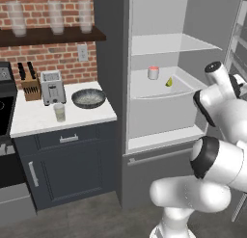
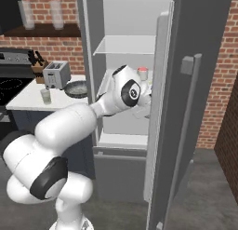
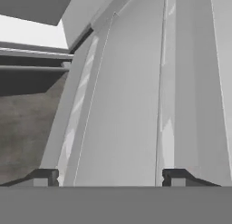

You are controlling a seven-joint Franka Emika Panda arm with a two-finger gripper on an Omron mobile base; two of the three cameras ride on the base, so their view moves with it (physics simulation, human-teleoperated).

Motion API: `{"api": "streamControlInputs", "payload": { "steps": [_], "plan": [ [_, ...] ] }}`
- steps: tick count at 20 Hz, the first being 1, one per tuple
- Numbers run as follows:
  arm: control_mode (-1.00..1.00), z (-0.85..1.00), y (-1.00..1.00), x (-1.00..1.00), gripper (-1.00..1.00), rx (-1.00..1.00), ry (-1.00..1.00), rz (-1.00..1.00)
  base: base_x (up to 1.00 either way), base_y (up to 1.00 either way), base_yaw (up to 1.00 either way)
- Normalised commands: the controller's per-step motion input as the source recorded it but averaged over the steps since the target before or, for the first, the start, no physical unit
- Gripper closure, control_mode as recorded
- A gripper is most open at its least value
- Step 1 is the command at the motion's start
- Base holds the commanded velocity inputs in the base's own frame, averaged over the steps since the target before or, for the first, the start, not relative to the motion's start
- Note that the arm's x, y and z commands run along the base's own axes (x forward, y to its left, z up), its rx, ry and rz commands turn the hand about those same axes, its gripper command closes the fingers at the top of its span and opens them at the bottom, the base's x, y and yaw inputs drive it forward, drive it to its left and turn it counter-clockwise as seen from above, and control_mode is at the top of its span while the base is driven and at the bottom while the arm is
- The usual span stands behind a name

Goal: Grab a lemon wedge from the fridge and one ice cube from the ice bowl, and put them in the glass of lemonade.

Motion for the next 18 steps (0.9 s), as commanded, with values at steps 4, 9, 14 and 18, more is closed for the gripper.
{"api": "streamControlInputs", "payload": {
  "steps": [4, 9, 14, 18],
  "plan": [
    [-1.00, -0.20, -1.00, -0.03, -1.00, -0.06, 0.02, -0.05, 0.00, 0.00, 0.00],
    [-1.00, 0.11, 0.13, -0.26, -1.00, -0.02, -0.14, 0.00, 0.00, 0.00, 0.00],
    [-1.00, 0.18, 0.91, -0.35, -1.00, 0.22, -0.27, 0.00, 0.00, 0.00, 0.00],
    [-1.00, 0.12, 1.00, -0.49, -1.00, 0.36, -0.32, 0.00, 0.00, 0.00, 0.00]
  ]
}}
